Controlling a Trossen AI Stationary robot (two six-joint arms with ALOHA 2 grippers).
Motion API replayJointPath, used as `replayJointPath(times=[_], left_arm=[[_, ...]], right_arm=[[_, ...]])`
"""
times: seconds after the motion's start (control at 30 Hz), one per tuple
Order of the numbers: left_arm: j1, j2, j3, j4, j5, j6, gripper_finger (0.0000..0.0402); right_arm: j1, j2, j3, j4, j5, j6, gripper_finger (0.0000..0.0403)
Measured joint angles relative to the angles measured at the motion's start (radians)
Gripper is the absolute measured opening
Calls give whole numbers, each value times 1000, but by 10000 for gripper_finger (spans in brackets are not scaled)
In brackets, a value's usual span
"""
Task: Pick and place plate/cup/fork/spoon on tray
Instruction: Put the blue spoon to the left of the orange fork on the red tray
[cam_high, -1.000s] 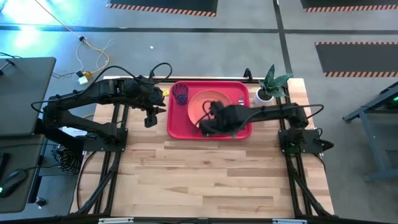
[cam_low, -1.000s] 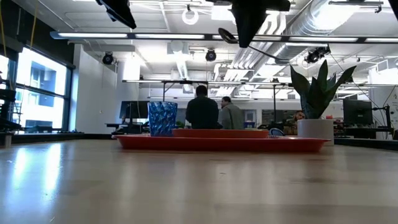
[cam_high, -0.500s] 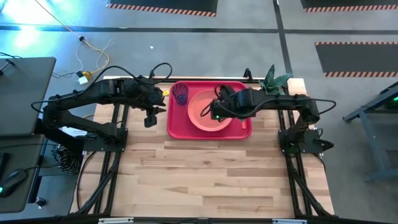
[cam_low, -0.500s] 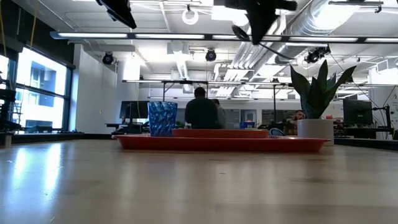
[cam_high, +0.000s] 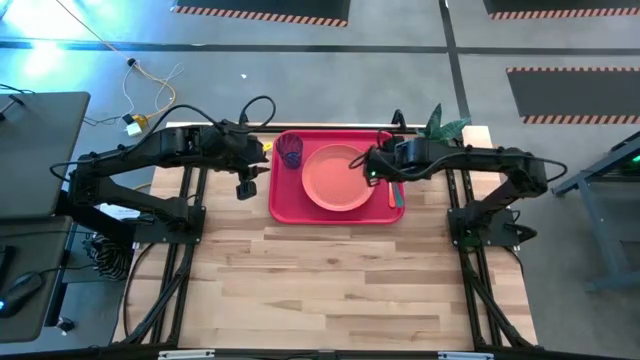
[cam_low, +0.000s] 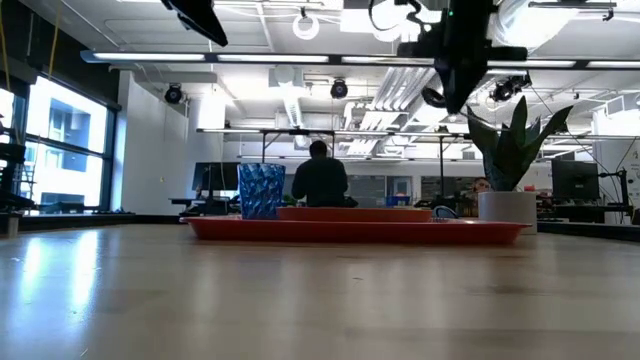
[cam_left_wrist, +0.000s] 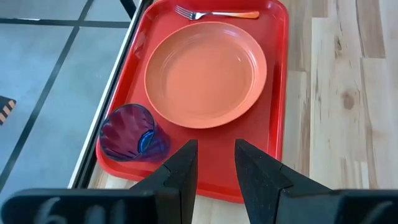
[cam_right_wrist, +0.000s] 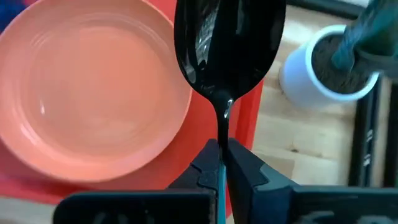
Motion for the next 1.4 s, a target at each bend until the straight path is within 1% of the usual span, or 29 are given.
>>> replayJointPath(times=[0.1, 0.27, 0.47, 0.57, 0.63, 0.87, 1.0, 1.17, 1.4], left_arm=[[1, 0, 0, 0, 0, 0, 97], [1, 0, 0, 0, -9, 0, 97], [7, 0, 0, 0, -81, -1, 97], [23, 0, 0, 0, -94, -1, 97], [38, 0, 0, 1, -95, -1, 97], [84, 0, 0, 49, -95, -1, 97], [109, 0, 0, 53, -95, 14, 97], [133, 0, 0, 53, -94, 16, 97], [158, 0, 0, 53, -94, 16, 97]], right_arm=[[-45, -9, -51, 47, -40, 20, 0], [-117, -7, -132, 185, -96, 22, 0], [-187, -6, -233, 326, -172, 23, 0], [-211, -6, -274, 355, -204, 15, 0], [-223, -6, -294, 385, -208, 12, 0], [-275, -5, -329, 466, -209, -22, 0], [-311, 14, -332, 482, -219, -67, 0], [-364, 78, -332, 518, -294, -143, 0], [-409, 152, -332, 572, -376, -171, 0]])
